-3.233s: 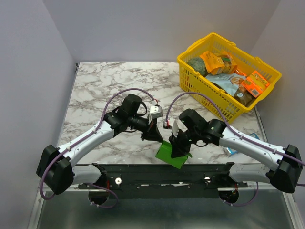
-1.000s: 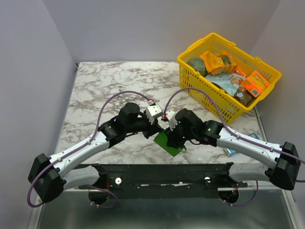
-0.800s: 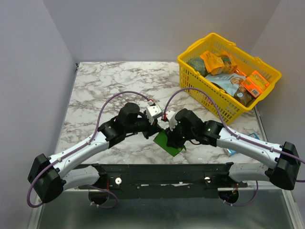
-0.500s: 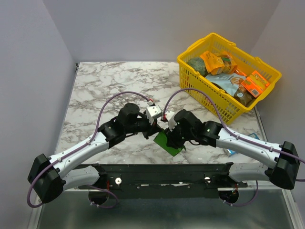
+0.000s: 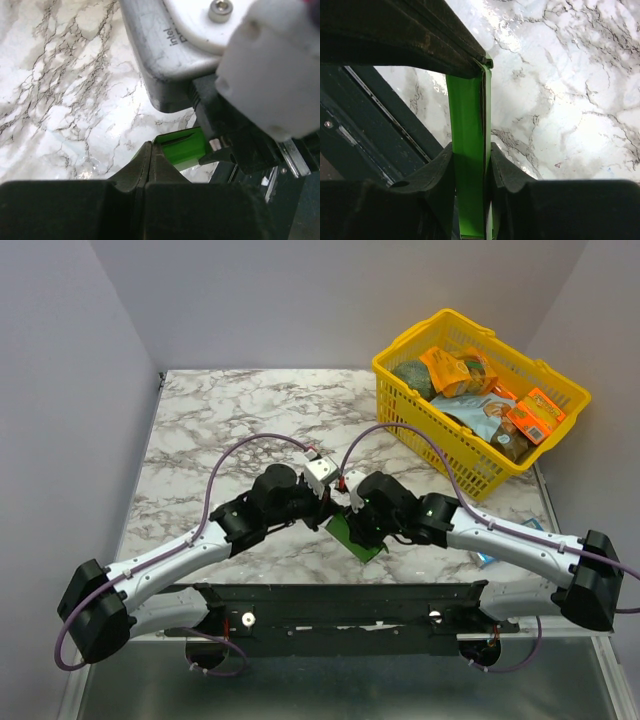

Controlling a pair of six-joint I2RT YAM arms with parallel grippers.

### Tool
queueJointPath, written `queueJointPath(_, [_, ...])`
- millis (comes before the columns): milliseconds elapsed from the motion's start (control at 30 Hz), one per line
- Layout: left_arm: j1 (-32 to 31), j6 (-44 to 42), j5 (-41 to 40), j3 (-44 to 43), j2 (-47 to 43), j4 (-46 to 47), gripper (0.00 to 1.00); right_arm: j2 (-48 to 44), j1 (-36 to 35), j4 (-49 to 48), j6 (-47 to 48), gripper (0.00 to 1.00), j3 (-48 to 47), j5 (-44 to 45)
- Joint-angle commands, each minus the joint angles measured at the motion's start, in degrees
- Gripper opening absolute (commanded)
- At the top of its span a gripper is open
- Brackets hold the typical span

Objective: Fold the paper box

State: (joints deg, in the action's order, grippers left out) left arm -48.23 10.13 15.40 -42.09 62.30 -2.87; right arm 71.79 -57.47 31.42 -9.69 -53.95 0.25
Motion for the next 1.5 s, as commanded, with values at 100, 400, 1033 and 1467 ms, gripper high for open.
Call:
queueJointPath(100, [-3.19, 8.67, -5.9, 5.34, -1.22, 7.7, 0.0, 0.54, -0.1, 0.57, -0.77, 0.31, -1.15, 6.69])
queueJointPath(400, [-4.59, 11.31, -7.66, 10.26, -0.61, 14.47, 0.0, -0.07, -0.1, 0.22, -1.12, 0.31, -0.45, 6.34])
queueJointPath(1033, [-5.03, 12.28, -14.15, 23.71, -0.52, 29.32, 0.0, 2.21, -0.18, -11.1, 0.2, 0.3, 6.57, 9.59])
queueJointPath(1467, [-5.03, 9.82, -22.43, 29.52, 7.3, 46.71, 0.0, 8.1, -0.27, -22.72, 3.45, 0.28, 8.95, 17.59])
